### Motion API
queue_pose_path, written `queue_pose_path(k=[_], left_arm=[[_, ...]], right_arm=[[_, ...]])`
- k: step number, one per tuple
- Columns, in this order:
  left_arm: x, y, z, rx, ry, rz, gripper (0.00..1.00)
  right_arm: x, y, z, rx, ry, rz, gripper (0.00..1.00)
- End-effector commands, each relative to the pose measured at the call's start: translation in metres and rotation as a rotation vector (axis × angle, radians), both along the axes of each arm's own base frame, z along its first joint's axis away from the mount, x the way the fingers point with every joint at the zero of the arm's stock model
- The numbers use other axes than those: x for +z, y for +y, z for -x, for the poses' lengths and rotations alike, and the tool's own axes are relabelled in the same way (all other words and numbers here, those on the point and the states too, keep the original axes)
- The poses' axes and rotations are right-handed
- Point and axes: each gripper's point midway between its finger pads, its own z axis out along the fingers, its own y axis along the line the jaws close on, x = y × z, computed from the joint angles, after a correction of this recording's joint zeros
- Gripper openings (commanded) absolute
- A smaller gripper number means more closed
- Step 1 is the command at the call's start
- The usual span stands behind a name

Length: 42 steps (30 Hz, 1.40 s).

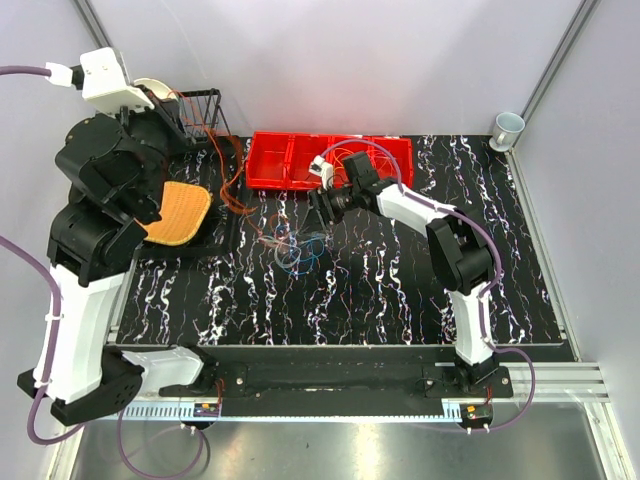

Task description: Untangle the cables

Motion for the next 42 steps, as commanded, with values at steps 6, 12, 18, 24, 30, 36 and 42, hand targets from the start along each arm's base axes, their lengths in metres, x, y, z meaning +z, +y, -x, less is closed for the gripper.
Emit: queue_pose_path(k=[6,12,18,24,30,36,42], left_arm=[[-0.006,-0.024,-0.01,-0.102,0.003,-0.011,0.0],[-0.02,-0.051,-0.014,-0.225,0.036,-0.012,0.0],[-0.026,-0.063,-0.019,-0.268,0.055,-0.002,0.0],[-0.023,-0.069,-0.018,-0.298,0.048,0.021,0.0],[-0.019,-0.071,-0.014,-0.317,0.038,0.042,0.0],[-0.017,-0.068,-0.007,-0.326,0.031,0.05,0.0],[-0.026,-0.067,-0.001,-0.333,0.05,0.059,0.0]], right_arm=[[0.025,0.0,-0.003,-0.002,-0.096,-0.017,0.94],[0.049,0.0,-0.001,-0.011,-0.137,-0.101,0.94],[0.077,0.015,0.004,-0.003,-0.167,-0.246,0.91],[0.086,0.043,-0.006,-0.078,-0.218,-0.321,0.88],[0.084,0.084,0.0,-0.087,-0.255,-0.372,0.86],[0.061,0.121,-0.003,-0.089,-0.264,-0.331,0.86],[0.056,0.129,-0.012,-0.129,-0.296,-0.305,0.86]])
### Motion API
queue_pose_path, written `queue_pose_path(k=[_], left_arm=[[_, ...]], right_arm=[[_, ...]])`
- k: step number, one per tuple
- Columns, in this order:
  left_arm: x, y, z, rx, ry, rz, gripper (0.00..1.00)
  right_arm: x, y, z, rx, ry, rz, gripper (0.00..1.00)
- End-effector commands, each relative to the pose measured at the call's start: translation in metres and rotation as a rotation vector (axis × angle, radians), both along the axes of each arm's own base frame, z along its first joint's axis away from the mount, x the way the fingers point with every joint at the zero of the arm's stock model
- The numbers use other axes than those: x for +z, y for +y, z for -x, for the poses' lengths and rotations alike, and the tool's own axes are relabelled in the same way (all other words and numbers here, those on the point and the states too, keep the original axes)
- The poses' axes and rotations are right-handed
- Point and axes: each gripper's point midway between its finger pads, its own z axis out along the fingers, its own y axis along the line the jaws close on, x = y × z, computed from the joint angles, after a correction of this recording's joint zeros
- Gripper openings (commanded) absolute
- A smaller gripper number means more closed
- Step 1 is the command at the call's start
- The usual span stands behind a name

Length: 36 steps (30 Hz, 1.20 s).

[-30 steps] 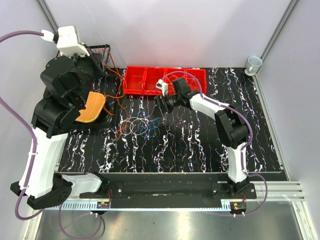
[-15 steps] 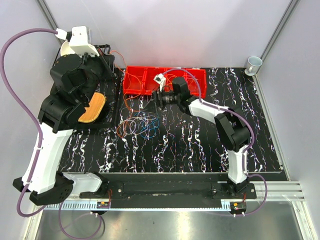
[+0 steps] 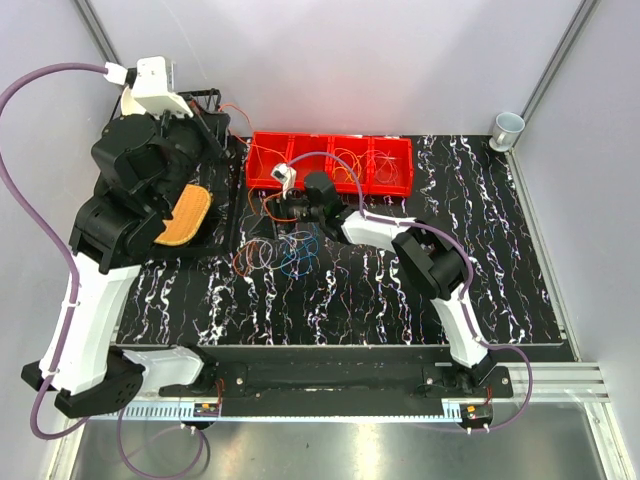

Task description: Untangle the cables

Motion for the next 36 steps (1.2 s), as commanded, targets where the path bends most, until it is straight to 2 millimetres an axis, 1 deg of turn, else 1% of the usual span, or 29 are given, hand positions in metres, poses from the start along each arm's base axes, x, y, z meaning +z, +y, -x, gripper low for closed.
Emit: queue_pose_path(k=[1,2,3,4,7,9,10,11,13,15,21,22,24,25,26,28,29,31,32,33,35,36], left_arm=[[0.009,0.003,0.013,-0.024,-0.036,0.048,0.0],[0.008,0.003,0.013,-0.024,-0.035,0.049,0.0],[0.002,0.002,0.012,-0.021,-0.024,0.045,0.0],[0.002,0.004,0.014,-0.018,-0.026,0.048,0.0],[0.0,0.006,0.015,-0.015,-0.024,0.049,0.0],[0.0,0.006,0.016,-0.018,-0.025,0.052,0.0],[0.0,0.005,0.017,-0.021,-0.025,0.054,0.0],[0.001,0.004,0.017,-0.026,-0.025,0.054,0.0],[0.001,0.004,0.018,-0.029,-0.026,0.058,0.0],[0.002,0.004,0.018,-0.03,-0.027,0.06,0.0],[0.004,0.001,0.021,-0.051,-0.028,0.077,0.0],[0.005,0.001,0.022,-0.051,-0.03,0.08,0.0],[0.006,0.002,0.023,-0.051,-0.032,0.083,0.0],[0.007,0.001,0.023,-0.054,-0.032,0.083,0.0],[0.007,0.001,0.023,-0.054,-0.032,0.085,0.0],[0.007,0.002,0.024,-0.054,-0.032,0.085,0.0],[0.008,0.002,0.024,-0.053,-0.035,0.085,0.0],[0.008,0.004,0.025,-0.05,-0.035,0.085,0.0],[0.008,0.004,0.025,-0.047,-0.035,0.081,0.0],[0.009,0.005,0.026,-0.044,-0.036,0.081,0.0],[0.007,0.008,0.025,-0.031,-0.032,0.07,0.0],[0.006,0.009,0.025,-0.026,-0.03,0.062,0.0]], right_arm=[[0.031,0.008,-0.023,-0.071,-0.096,-0.041,0.76],[0.03,0.008,-0.023,-0.074,-0.098,-0.04,0.66],[0.031,0.007,-0.024,-0.078,-0.1,-0.043,0.58],[0.032,0.007,-0.025,-0.083,-0.103,-0.046,0.51],[0.04,0.005,-0.023,-0.086,-0.12,-0.062,0.52],[0.041,0.005,-0.022,-0.085,-0.122,-0.063,0.55],[0.039,0.005,-0.023,-0.091,-0.121,-0.06,0.58],[0.039,0.005,-0.024,-0.091,-0.125,-0.061,0.67],[0.041,0.006,-0.025,-0.102,-0.13,-0.061,0.75],[0.042,0.007,-0.025,-0.114,-0.148,-0.056,0.78],[0.045,0.014,-0.027,-0.134,-0.168,-0.067,0.78],[0.044,0.015,-0.027,-0.132,-0.169,-0.069,0.76],[0.048,0.017,-0.026,-0.135,-0.179,-0.094,0.74],[0.047,0.018,-0.023,-0.135,-0.179,-0.099,0.69],[0.052,0.018,-0.023,-0.135,-0.193,-0.121,0.66],[0.053,0.018,-0.018,-0.133,-0.196,-0.136,0.58],[0.059,0.017,-0.017,-0.13,-0.212,-0.162,0.53],[0.061,0.016,-0.014,-0.122,-0.21,-0.175,0.46],[0.064,0.017,-0.013,-0.117,-0.213,-0.184,0.3],[0.064,0.016,-0.012,-0.114,-0.211,-0.185,0.21],[0.063,0.016,-0.01,-0.111,-0.201,-0.178,0.0],[0.064,0.015,-0.011,-0.117,-0.203,-0.173,0.0]])
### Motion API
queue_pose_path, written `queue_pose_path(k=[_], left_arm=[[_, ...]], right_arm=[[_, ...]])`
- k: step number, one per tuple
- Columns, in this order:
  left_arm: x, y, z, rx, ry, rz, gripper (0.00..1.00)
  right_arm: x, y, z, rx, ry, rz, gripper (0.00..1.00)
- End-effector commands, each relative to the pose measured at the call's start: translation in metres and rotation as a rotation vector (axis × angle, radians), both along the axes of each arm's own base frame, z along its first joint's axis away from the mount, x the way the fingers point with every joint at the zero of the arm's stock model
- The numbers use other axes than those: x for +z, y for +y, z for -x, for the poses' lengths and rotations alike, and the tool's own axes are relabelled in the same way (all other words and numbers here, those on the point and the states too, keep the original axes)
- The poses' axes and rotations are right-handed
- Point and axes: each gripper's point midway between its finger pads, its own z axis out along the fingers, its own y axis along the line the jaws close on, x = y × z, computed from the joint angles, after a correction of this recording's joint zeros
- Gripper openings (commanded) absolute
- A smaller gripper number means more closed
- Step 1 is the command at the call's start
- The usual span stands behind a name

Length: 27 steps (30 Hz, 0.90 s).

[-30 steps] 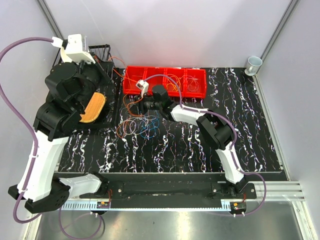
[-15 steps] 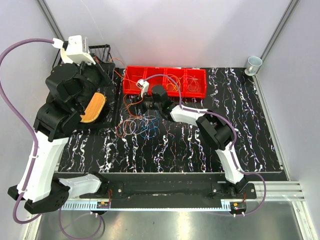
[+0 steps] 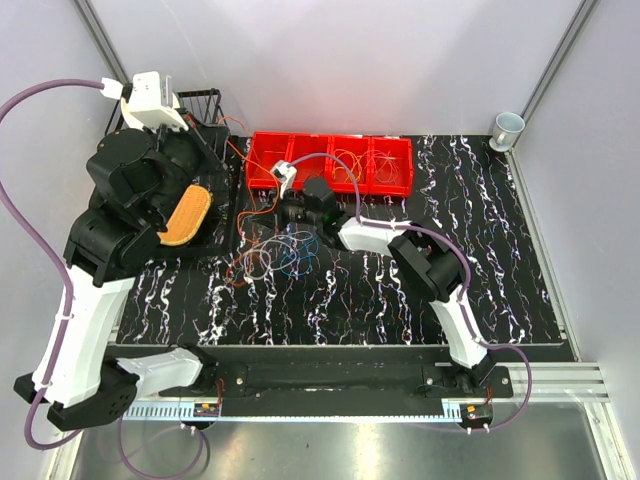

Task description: Untangle the cables

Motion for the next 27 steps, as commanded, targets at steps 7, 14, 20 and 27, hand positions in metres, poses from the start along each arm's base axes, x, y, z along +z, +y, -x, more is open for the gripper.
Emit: queue_pose_path(k=[7,14,20,27], left_arm=[[-0.005,0.02,0.012,0.061,-0.011,-0.008,0.0],[-0.086,0.029,0.013,0.112,0.121,-0.048,0.0],[-0.164,-0.001,-0.006,0.044,0.25,-0.042,0.0],[-0.223,-0.06,-0.042,-0.113,0.358,-0.019,0.0]], right_arm=[[0.086,-0.033,-0.004,-0.125,-0.118,-0.042,0.0],[0.133,-0.091,0.007,-0.165,-0.168,-0.085,0.0],[0.122,-0.11,0.017,-0.087,-0.132,-0.048,0.0],[0.126,-0.116,0.029,0.007,-0.095,-0.089,0.0]])
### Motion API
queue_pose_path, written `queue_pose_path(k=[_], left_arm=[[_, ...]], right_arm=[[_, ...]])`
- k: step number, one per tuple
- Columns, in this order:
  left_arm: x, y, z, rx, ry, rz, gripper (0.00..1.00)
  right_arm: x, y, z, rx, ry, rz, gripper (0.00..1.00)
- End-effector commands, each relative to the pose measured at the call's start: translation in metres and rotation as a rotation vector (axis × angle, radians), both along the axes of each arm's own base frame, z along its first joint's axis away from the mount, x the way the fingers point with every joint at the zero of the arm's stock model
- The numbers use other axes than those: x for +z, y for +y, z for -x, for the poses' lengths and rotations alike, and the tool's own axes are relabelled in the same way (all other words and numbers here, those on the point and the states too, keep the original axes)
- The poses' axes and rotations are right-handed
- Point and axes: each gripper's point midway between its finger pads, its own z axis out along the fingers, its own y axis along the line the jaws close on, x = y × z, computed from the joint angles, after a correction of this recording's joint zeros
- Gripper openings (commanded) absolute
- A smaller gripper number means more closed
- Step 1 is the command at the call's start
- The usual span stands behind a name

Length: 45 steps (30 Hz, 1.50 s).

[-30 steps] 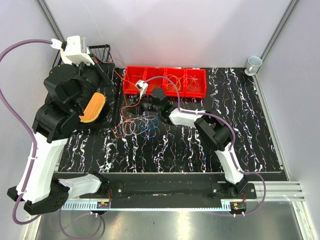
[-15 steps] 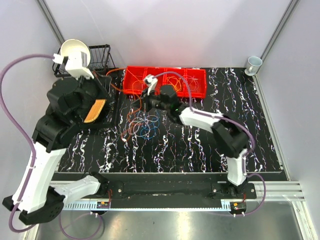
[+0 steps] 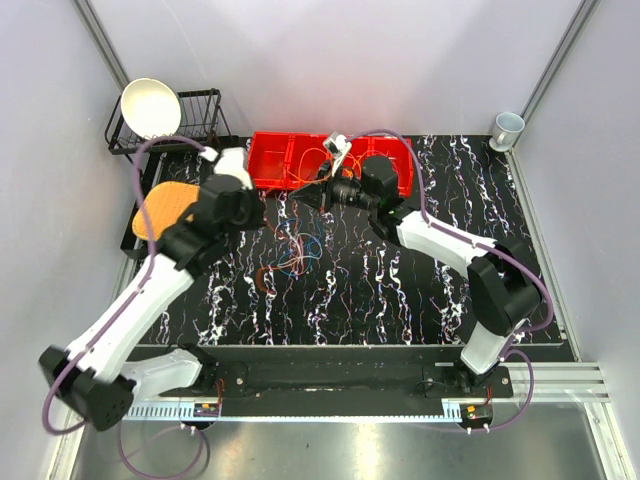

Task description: Untangle the cables

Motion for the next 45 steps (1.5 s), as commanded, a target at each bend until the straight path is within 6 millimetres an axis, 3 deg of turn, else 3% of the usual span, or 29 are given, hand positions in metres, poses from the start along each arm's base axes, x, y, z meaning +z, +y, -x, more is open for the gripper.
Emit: queue_pose_path(k=[1,5,12,15,20,27,34,39,45], left_arm=[[0.0,-0.045,-0.025,-0.104,-0.038,0.137,0.0],[-0.013,-0.055,-0.04,-0.103,-0.047,0.156,0.0],[-0.03,-0.073,-0.047,-0.162,-0.029,0.183,0.0],[-0.033,-0.078,-0.045,-0.19,-0.026,0.192,0.05],[-0.042,-0.073,-0.034,-0.187,-0.008,0.201,0.3],[-0.038,-0.07,-0.009,-0.216,-0.04,0.22,0.55],[-0.05,-0.066,-0.004,-0.228,-0.048,0.189,0.64],[-0.051,-0.06,-0.014,-0.184,-0.063,0.141,0.69],[-0.048,-0.062,-0.032,-0.157,-0.083,0.093,0.68]], right_arm=[[0.01,-0.002,0.013,0.088,0.0,-0.042,0.0],[0.003,-0.005,0.01,0.111,0.03,-0.052,0.0],[-0.004,-0.008,0.002,0.136,0.087,-0.085,0.0],[-0.006,-0.008,0.0,0.137,0.091,-0.084,0.0],[-0.007,-0.01,-0.002,0.131,0.092,-0.087,0.0],[-0.008,-0.007,-0.002,0.152,0.105,-0.1,0.0],[-0.006,-0.007,0.001,0.17,0.106,-0.107,0.0],[-0.004,-0.007,0.004,0.179,0.102,-0.108,0.0],[-0.004,-0.007,0.004,0.186,0.105,-0.11,0.0]])
